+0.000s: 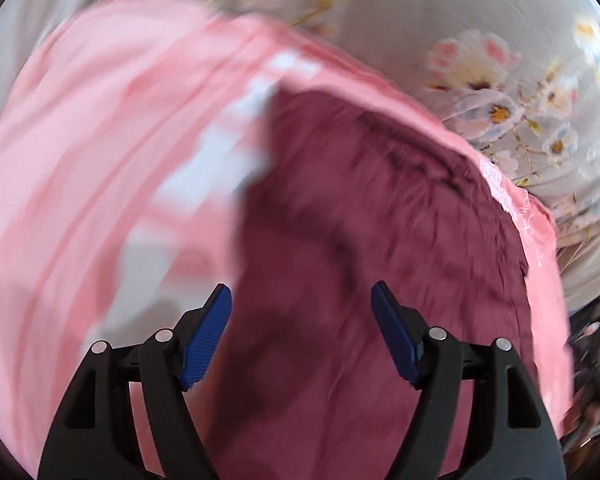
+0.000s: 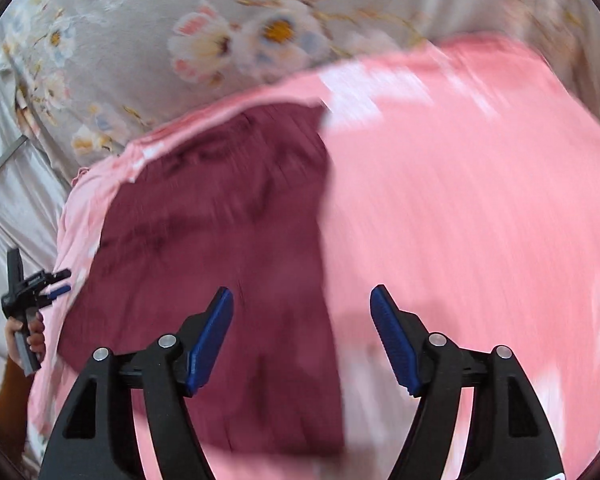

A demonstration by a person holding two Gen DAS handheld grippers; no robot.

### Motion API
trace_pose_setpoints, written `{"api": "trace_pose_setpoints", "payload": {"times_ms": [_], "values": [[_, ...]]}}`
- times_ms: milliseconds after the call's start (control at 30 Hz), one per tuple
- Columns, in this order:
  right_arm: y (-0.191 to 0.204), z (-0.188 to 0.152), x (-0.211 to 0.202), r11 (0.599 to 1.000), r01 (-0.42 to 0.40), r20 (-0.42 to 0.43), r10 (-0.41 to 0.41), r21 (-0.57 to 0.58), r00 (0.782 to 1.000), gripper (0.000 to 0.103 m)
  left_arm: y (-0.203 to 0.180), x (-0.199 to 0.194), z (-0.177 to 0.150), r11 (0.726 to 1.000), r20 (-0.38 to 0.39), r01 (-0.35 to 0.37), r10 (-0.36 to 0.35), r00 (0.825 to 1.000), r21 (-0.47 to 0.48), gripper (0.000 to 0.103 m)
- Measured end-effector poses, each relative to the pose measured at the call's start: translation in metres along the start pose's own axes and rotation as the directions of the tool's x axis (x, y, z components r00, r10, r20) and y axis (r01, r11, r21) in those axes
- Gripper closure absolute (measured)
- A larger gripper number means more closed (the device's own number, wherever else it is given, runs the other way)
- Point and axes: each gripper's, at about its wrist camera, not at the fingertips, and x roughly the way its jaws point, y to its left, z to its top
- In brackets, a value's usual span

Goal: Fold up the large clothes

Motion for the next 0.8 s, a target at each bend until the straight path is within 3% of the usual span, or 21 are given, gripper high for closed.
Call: {"api": "trace_pose_setpoints", "payload": {"times_ms": [100,200,300,467,533,600,667,733,800], "values": [[-0.025,-0.051,-0.008,0.995,-0.013,-0.042,0.017,0.097,0.999,0.033,0.041,-0.014,-0.043,0.996,-0.049,0.001,-0.005,0.999,-0.086,0.033],[-0.032,-0.076,-0.007,0.988,-0.033,-0.025,0.037,0.153,0.999,0.033,0.052,-0.02,-0.072,0.993,-0.045,0.03,-0.035,0.998,-0.118,0.033],[-0.028,-0.087,-0.002,0.978,-0.087,-0.011,0.091,0.188,0.996,0.033,0.04,-0.03,-0.089,0.996,-0.027,0.044,-0.047,0.999,-0.08,0.033],[-0.019,-0.087,0.012,0.974,-0.099,0.022,0.097,0.204,0.995,0.032,0.038,-0.028,-0.098,0.992,-0.029,0.076,-0.08,0.996,-0.103,0.034],[-0.017,-0.084,0.015,0.963,-0.14,0.031,0.136,0.231,0.99,0.033,0.038,-0.029,-0.099,0.991,-0.02,0.076,-0.079,0.997,-0.113,0.042],[-0.012,-0.081,0.019,0.952,-0.179,0.038,0.175,0.249,0.984,0.044,0.038,-0.027,-0.098,0.985,-0.028,0.103,-0.108,0.994,-0.137,0.055],[-0.005,-0.079,0.024,0.952,-0.179,0.03,0.178,0.248,0.984,0.073,0.039,-0.028,-0.1,0.984,-0.029,0.095,-0.1,0.995,-0.154,0.068],[-0.002,-0.08,0.025,0.95,-0.185,0.038,0.181,0.253,0.983,0.089,0.039,-0.031,-0.103,0.983,-0.022,0.098,-0.103,0.994,-0.155,0.085],[0.003,-0.081,0.017,0.948,-0.198,0.065,0.188,0.25,0.98,0.095,0.038,-0.037,-0.106,0.983,-0.007,0.112,-0.114,0.993,-0.149,0.093]]}}
